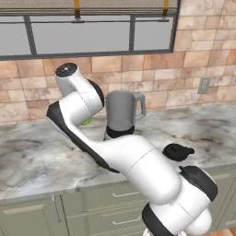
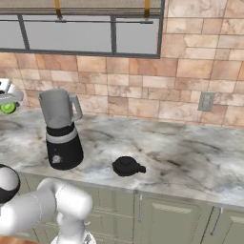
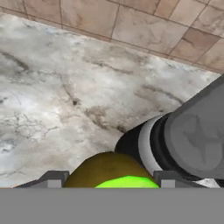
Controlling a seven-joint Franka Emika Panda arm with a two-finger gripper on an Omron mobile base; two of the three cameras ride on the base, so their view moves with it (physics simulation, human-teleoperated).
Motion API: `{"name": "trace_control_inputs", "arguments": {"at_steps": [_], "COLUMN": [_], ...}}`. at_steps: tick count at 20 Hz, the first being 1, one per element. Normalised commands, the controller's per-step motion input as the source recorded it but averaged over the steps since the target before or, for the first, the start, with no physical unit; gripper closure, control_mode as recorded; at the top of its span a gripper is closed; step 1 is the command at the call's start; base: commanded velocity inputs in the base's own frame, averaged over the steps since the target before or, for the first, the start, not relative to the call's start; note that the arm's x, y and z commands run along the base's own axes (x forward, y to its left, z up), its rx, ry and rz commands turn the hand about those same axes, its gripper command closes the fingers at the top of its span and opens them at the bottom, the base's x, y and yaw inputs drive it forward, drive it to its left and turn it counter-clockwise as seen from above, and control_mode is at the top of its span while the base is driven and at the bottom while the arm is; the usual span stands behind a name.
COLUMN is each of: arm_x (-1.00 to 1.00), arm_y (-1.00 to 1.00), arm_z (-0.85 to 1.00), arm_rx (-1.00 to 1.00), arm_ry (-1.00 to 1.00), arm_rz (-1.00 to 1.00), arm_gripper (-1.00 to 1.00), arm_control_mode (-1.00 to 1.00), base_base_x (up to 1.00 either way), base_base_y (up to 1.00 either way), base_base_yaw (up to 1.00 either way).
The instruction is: Open the blender lid, put the kiwi in the blender, close the lid, and start the blender.
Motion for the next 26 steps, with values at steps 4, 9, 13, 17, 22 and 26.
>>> {"name": "trace_control_inputs", "arguments": {"at_steps": [4, 9, 13, 17, 22, 26], "arm_x": [-0.15, -0.11, 0.0, 0.0, 0.27, 0.6], "arm_y": [-0.46, -0.57, -0.61, -0.59, -0.47, -0.07], "arm_z": [0.97, 0.83, 0.64, 0.35, -0.07, -0.37], "arm_rx": [0.05, 0.05, 0.05, 0.08, 0.09, 0.01], "arm_ry": [-0.16, -0.19, -0.15, -0.07, 0.04, 0.15], "arm_rz": [-0.11, -0.12, -0.12, -0.07, 0.01, 0.03], "arm_gripper": [1.0, 1.0, 1.0, 1.0, 1.0, 1.0], "arm_control_mode": [-1.0, -1.0, -1.0, -1.0, -1.0, -1.0], "base_base_x": [0.0, 0.0, 0.0, 0.0, 0.0, 0.0], "base_base_y": [0.0, 0.0, 0.0, 0.0, 0.0, 0.0], "base_base_yaw": [0.0, 0.0, 0.0, 0.0, 0.0, 0.0]}}
